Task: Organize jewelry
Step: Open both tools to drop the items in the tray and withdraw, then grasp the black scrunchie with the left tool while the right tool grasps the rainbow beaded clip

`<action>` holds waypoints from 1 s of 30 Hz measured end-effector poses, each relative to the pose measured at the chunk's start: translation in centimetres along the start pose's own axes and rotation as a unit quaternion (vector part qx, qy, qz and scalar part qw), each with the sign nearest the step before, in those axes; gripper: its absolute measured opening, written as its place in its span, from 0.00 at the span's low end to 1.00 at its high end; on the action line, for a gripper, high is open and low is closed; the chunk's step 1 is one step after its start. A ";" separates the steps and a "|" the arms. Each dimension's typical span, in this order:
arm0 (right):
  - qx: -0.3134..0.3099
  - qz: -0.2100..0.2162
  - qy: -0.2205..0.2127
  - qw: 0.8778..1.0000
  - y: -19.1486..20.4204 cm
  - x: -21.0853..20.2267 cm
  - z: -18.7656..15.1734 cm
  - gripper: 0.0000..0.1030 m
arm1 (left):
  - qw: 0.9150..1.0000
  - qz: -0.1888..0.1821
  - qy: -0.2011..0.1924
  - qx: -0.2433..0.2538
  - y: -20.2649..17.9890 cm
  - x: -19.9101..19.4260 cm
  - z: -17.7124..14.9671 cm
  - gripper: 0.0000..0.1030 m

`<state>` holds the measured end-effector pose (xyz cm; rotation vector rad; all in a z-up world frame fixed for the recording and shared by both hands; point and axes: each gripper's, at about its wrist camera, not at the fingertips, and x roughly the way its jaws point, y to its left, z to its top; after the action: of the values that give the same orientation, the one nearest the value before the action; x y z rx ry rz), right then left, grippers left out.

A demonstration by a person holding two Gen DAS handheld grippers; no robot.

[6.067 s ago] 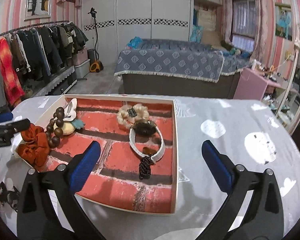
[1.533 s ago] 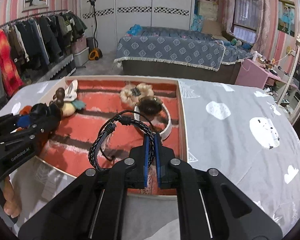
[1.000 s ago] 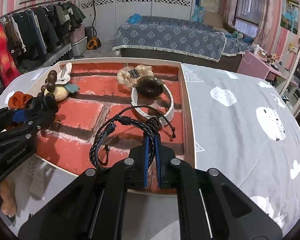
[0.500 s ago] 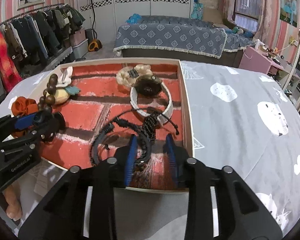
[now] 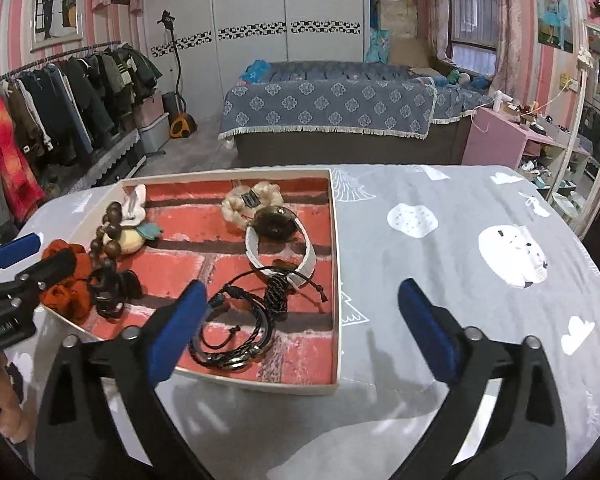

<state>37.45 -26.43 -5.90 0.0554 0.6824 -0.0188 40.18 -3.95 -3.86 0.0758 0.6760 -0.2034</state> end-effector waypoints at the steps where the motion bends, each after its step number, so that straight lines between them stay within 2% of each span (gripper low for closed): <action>1: 0.001 -0.001 -0.001 1.000 0.1 -0.4 0.0 0.95 | 1.000 0.003 0.001 -0.002 0.3 -0.4 -0.1 0.80; 3: 0.002 -0.003 -0.003 1.000 0.4 -1.2 0.0 0.96 | 1.000 0.017 -0.003 -0.005 1.5 -1.7 -0.1 0.90; 5: -0.001 -0.004 -0.003 1.000 1.0 -2.1 -0.4 0.96 | 0.999 0.035 -0.013 -0.012 3.2 -3.5 -0.4 0.91; 12: -0.027 -0.015 0.002 1.000 3.8 -5.0 -3.1 0.96 | 0.998 0.065 -0.012 -0.015 8.2 -8.4 -3.1 0.91; 18: -0.043 -0.018 0.013 0.999 6.3 -7.2 -6.1 0.96 | 0.997 0.070 0.011 -0.037 11.6 -10.5 -6.6 0.93; 24: -0.039 -0.020 0.029 0.999 8.7 -8.7 -8.8 0.96 | 0.996 0.075 0.022 -0.036 11.8 -11.6 -9.9 0.95; 30: -0.037 -0.024 0.043 0.998 10.6 -8.6 -10.9 0.96 | 0.996 0.050 0.060 -0.038 10.7 -10.6 -12.6 0.96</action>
<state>24.30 -15.19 -8.50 -0.0321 0.7701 -0.0364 26.68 9.89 -6.95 0.0490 0.7973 -0.0777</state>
